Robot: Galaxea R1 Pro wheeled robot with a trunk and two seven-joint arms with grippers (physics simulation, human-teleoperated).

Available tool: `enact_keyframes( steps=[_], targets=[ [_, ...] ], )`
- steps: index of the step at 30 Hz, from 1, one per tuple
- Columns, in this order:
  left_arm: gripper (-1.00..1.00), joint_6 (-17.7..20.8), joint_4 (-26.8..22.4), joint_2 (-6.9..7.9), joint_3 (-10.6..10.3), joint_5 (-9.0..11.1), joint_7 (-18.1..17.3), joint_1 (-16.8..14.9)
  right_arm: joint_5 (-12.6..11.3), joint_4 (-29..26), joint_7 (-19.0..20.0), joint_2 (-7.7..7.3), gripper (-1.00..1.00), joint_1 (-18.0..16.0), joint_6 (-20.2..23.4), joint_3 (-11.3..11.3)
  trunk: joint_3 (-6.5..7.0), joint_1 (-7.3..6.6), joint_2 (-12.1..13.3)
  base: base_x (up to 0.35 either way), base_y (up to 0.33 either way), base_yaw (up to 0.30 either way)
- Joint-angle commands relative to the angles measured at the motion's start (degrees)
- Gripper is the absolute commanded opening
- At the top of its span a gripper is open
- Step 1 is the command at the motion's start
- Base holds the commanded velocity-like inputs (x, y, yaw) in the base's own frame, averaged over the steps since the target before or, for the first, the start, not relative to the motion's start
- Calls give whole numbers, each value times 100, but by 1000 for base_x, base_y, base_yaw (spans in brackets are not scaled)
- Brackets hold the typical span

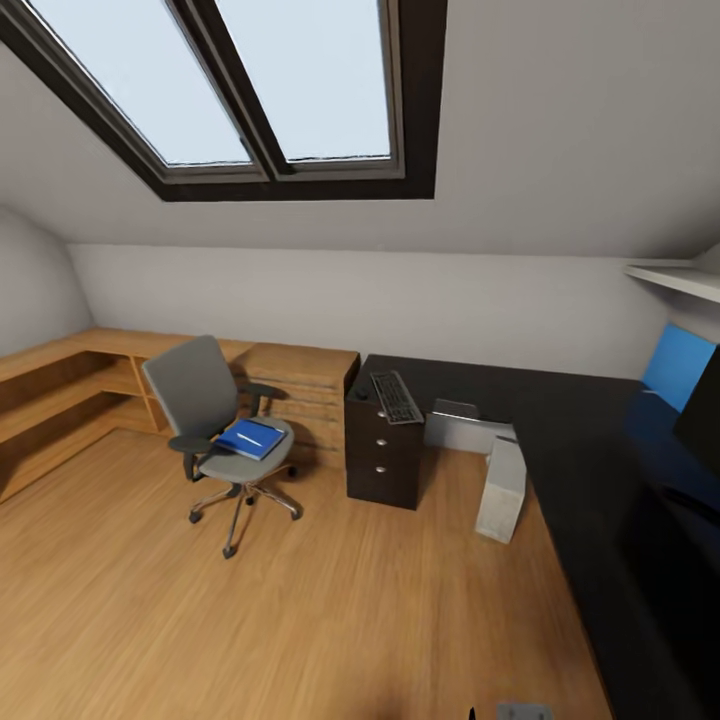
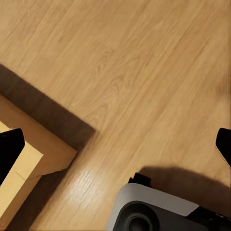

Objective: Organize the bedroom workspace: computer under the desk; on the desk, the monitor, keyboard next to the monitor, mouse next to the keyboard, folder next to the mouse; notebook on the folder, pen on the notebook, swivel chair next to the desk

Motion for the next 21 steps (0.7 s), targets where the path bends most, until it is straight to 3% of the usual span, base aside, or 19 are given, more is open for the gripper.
enact_keyframes(
  steps=[1,21],
  targets=[
    [100,-15,-8,5,-49,37,38,-4,-20,13,-31,3,100,-8,-19,47,-13,7,-13,321,0,0],
    [100,-13,-8,-7,-51,37,35,-4,-20,13,-31,3,100,-9,-19,47,-13,7,-13,321,0,0]
  ],
)
